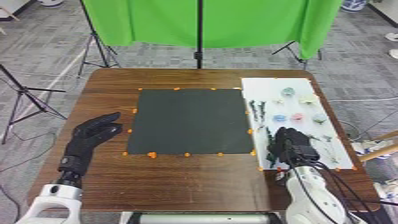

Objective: Arrange flowers

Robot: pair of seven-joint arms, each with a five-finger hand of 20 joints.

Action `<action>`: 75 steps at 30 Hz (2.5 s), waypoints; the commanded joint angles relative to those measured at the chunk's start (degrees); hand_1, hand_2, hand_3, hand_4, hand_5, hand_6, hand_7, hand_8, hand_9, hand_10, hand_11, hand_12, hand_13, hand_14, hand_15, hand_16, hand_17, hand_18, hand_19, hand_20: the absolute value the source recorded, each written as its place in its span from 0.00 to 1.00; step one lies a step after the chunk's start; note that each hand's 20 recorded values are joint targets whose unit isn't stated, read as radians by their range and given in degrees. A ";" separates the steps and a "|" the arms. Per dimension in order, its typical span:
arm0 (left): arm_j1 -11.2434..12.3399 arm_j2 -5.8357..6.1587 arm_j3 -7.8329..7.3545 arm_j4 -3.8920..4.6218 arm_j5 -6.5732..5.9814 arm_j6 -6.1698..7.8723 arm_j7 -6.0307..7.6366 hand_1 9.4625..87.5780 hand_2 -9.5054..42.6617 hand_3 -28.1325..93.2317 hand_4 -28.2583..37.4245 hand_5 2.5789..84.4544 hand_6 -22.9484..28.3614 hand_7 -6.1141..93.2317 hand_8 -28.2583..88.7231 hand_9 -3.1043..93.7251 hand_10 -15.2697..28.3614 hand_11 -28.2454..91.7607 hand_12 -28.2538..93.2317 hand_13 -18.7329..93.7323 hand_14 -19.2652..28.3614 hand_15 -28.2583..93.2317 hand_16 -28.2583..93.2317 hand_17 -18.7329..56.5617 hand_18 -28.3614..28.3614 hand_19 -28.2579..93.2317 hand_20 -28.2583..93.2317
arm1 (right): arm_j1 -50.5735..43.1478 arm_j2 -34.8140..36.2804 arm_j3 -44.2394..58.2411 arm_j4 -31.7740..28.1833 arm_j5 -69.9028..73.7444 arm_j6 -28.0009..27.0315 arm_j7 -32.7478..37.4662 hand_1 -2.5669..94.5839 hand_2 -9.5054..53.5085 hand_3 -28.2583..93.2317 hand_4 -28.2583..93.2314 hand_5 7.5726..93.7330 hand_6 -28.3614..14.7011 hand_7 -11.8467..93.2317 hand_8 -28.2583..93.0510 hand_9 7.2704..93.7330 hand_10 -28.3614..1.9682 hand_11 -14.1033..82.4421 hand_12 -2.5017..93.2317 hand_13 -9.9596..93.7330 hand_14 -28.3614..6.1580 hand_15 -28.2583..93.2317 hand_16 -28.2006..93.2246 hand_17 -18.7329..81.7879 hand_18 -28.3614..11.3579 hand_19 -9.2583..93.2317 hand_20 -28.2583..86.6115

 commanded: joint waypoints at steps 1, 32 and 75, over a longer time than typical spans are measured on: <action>0.79 0.12 0.01 -0.32 0.08 -0.16 -1.12 0.37 0.14 0.74 0.26 0.55 0.55 0.21 0.19 0.54 0.67 0.45 0.35 0.51 0.80 0.48 0.24 0.33 0.77 0.48 0.48 | -1.84 -0.46 -2.68 3.18 5.09 -3.36 0.65 0.92 0.00 0.01 0.57 0.73 0.61 0.46 0.42 0.84 0.56 0.49 0.61 0.90 0.75 0.81 0.60 0.64 0.13 0.96 0.76; -0.27 3.68 -2.34 0.88 -1.48 0.08 -1.99 0.37 0.16 0.73 0.26 0.55 0.55 0.21 0.19 0.53 0.67 0.45 0.34 0.51 0.80 0.49 0.24 0.33 0.78 0.48 0.48 | 8.41 5.39 0.70 -8.23 23.71 11.30 -3.84 0.94 0.00 0.00 0.72 0.79 0.64 0.49 0.43 0.92 0.64 0.49 0.64 0.97 0.84 0.79 0.62 0.71 0.14 0.99 0.74; -4.49 10.30 1.94 11.43 -7.98 8.28 -1.09 0.27 0.37 0.76 0.11 0.56 0.55 0.21 0.19 0.55 0.69 0.45 0.34 0.52 0.81 0.50 0.23 0.33 0.79 0.50 0.49 | 51.43 -23.32 -44.92 24.37 37.68 10.68 -4.49 0.94 0.00 0.00 0.73 0.79 0.65 0.51 0.41 0.92 0.65 0.51 0.62 0.98 0.84 0.80 0.62 0.73 0.16 1.00 0.73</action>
